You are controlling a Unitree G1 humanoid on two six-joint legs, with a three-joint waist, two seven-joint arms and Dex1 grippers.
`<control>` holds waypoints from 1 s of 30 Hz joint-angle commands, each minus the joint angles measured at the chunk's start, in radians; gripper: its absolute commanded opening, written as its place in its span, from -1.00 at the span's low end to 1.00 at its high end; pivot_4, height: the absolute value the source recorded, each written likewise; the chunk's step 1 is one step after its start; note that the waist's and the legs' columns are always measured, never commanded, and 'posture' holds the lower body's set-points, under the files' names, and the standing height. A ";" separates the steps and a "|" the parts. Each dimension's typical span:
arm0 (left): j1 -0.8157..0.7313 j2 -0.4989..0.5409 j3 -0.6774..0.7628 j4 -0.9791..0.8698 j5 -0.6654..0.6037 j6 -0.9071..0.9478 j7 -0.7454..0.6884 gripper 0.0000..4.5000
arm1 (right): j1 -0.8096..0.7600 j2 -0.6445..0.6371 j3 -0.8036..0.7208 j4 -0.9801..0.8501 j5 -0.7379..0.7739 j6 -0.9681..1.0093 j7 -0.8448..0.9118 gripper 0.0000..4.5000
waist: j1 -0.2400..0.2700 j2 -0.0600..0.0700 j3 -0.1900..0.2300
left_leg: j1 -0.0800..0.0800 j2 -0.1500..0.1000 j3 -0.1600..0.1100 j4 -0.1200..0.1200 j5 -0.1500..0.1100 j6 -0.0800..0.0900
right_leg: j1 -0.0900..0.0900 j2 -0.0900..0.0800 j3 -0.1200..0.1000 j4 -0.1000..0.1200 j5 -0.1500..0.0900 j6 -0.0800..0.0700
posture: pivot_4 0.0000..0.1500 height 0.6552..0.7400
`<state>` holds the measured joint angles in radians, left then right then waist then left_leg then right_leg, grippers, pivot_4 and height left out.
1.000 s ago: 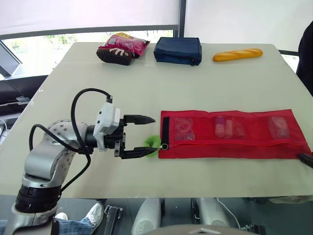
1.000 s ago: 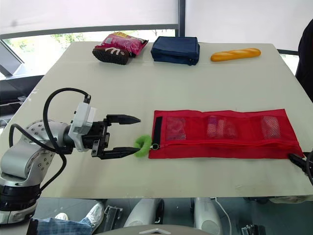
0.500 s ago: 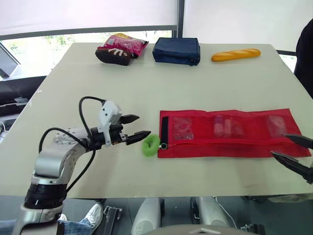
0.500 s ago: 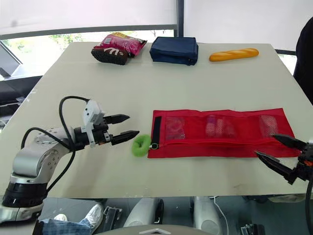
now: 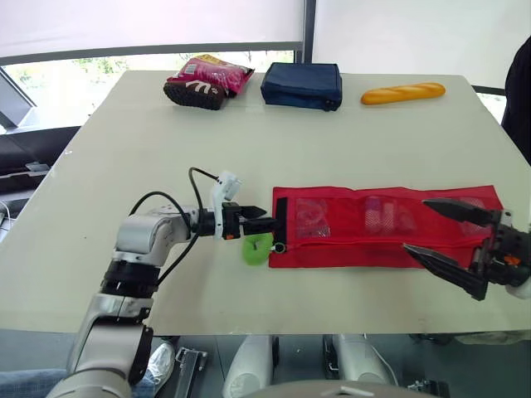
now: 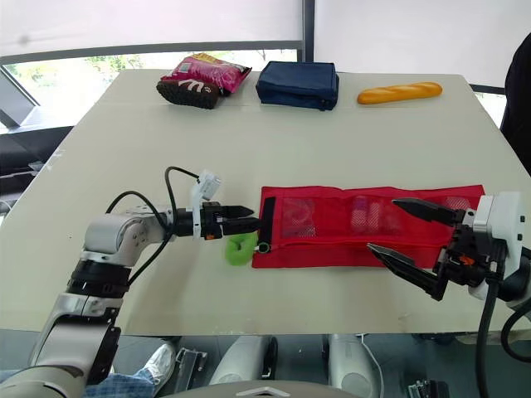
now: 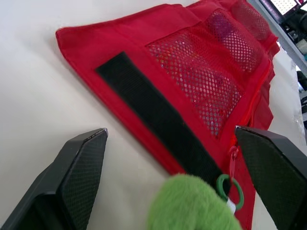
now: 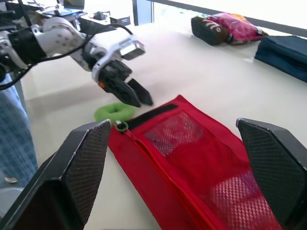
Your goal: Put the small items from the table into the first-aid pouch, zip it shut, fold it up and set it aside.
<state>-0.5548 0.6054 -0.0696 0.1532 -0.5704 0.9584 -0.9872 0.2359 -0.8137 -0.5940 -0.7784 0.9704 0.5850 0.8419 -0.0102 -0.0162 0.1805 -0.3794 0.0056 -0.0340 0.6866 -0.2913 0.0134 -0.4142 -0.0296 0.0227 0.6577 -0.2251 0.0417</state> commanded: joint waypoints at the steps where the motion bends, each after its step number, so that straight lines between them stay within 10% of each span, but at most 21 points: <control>1: -0.044 -0.029 -0.037 0.052 -0.019 0.113 -0.018 1.00 | 0.002 -0.009 0.007 -0.043 0.014 -0.009 -0.019 0.98 | 0.001 0.000 0.000 | 0.000 0.000 0.000 0.000 0.000 0.000 | 0.000 0.000 0.000 0.000 0.000 0.000 | 1.00 1.00; 11: -0.125 -0.173 0.144 0.150 -0.141 0.366 0.071 1.00 | 0.007 0.007 0.033 -0.069 0.004 -0.032 -0.059 0.98 | 0.004 0.000 -0.001 | -0.001 -0.002 -0.001 0.000 0.000 0.000 | 0.000 -0.003 0.001 0.000 0.000 0.000 | 1.00 1.00; 14: -0.134 -0.181 0.172 0.160 -0.150 0.377 0.084 0.68 | -0.002 0.008 0.047 -0.068 0.000 -0.037 -0.065 1.00 | 0.000 0.000 -0.001 | 0.000 -0.002 -0.002 0.000 0.000 0.000 | 0.000 -0.003 0.001 0.000 0.000 0.000 | 1.00 1.00; 21: -0.131 -0.164 0.197 0.146 -0.177 0.392 0.077 -0.87 | -0.046 0.010 0.118 -0.069 -0.003 -0.049 -0.083 1.00 | -0.002 0.000 0.000 | 0.000 -0.001 -0.002 0.000 0.000 0.000 | 0.000 -0.002 0.001 0.000 0.000 0.000 | 1.00 1.00; 30: -0.139 -0.165 0.219 0.154 -0.197 0.408 0.097 -0.97 | -0.193 0.073 0.399 -0.083 -0.090 -0.027 -0.184 1.00 | -0.005 -0.001 0.000 | 0.000 0.000 -0.002 0.000 0.000 0.000 | 0.000 -0.002 0.002 0.000 0.002 -0.003 | 1.00 1.00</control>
<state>-0.6701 0.4382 0.1215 0.3250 -0.7456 1.3643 -0.8900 0.0741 -0.7522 -0.2555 -0.8302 0.9073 0.5626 0.6802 -0.0156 -0.0175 0.1803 -0.3793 0.0053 -0.0361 0.6866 -0.2912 0.0131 -0.4148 -0.0315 0.0243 0.6580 -0.2229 0.0384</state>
